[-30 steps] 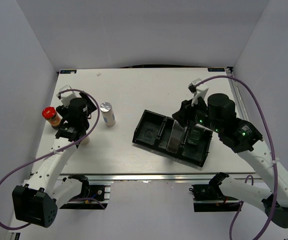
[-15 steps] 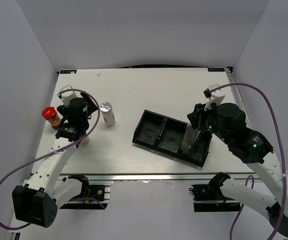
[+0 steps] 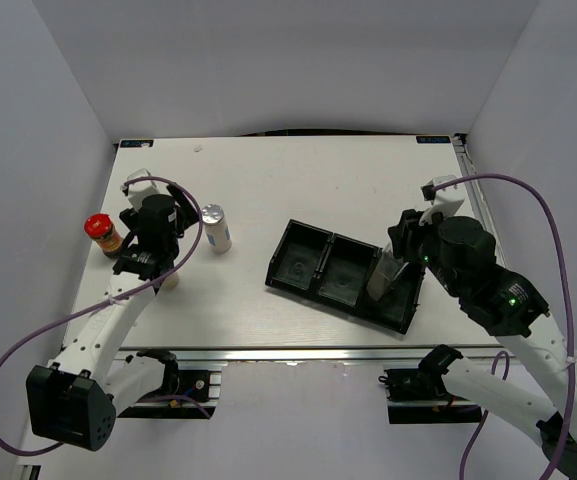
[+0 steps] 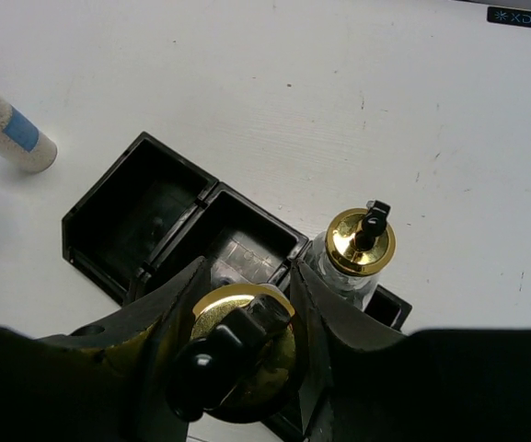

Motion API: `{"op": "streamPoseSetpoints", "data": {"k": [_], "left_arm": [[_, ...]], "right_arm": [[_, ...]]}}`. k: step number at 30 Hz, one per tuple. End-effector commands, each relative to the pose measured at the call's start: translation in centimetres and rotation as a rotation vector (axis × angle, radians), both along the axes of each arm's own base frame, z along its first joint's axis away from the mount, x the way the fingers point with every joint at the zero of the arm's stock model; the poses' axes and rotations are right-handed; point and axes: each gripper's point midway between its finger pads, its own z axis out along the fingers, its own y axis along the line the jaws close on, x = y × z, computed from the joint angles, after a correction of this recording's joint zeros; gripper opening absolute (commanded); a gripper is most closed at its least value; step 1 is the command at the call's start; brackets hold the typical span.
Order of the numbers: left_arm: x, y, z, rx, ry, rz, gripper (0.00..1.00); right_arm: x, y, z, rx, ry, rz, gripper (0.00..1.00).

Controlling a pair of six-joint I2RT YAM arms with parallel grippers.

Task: Organize the condiment bottles

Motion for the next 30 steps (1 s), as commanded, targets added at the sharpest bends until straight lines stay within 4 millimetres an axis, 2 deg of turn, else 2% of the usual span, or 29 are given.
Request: {"op": "streamPoseSetpoints", "data": {"k": [1,12,20,25,30], "left_arm": [[0.4,-0.4,0.8,-0.010,-0.027,-0.023,0.98],[0.7,-0.8,0.7,-0.021,-0.027,-0.045,0.98],[1.1,-1.6,0.1,-0.027,-0.001,-0.080,0.98],[1.1,-1.6,0.1,-0.029,-0.002,-0.079,0.98],[1.1,-1.8,0.1,-0.032,-0.005,-0.093,0.98]], "right_arm": [[0.1,-0.9,2.0,0.032,-0.057,-0.046,0.00],[-1.2,-2.1,3.2,0.054,-0.068,-0.053,0.00],[-1.1,-1.9,2.1,0.043,-0.049,-0.050,0.00],[-1.2,-2.8,3.3,0.047,-0.082,-0.081,0.00],[-0.9,-2.0,2.6,0.054,-0.089,-0.054,0.00]]}}
